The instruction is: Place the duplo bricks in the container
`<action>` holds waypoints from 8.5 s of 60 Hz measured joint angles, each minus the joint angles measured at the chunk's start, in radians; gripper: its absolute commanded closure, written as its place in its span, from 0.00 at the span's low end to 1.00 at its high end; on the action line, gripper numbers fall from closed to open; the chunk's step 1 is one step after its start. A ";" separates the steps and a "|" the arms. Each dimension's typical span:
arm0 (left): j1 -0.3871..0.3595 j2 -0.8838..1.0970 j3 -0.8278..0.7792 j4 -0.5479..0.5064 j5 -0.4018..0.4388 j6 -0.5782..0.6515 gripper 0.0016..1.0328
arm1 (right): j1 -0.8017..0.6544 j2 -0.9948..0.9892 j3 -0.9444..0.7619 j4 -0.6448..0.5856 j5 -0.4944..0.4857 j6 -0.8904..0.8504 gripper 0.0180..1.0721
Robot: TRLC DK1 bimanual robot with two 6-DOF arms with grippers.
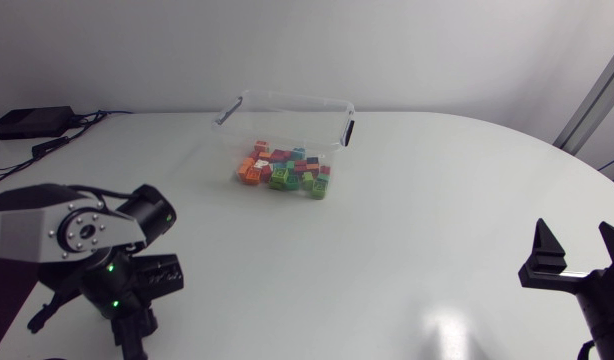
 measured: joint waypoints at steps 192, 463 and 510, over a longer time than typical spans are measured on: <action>0.550 0.029 0.064 0.150 0.059 0.748 0.05 | 0.000 0.000 0.000 0.000 0.000 0.000 0.04; 0.467 -0.697 -0.264 1.070 0.044 -0.335 0.04 | 0.140 0.000 0.000 0.000 0.000 0.060 0.04; 0.414 -1.164 -0.560 0.986 0.076 -0.513 0.04 | 0.220 0.000 0.000 0.000 0.004 0.113 0.04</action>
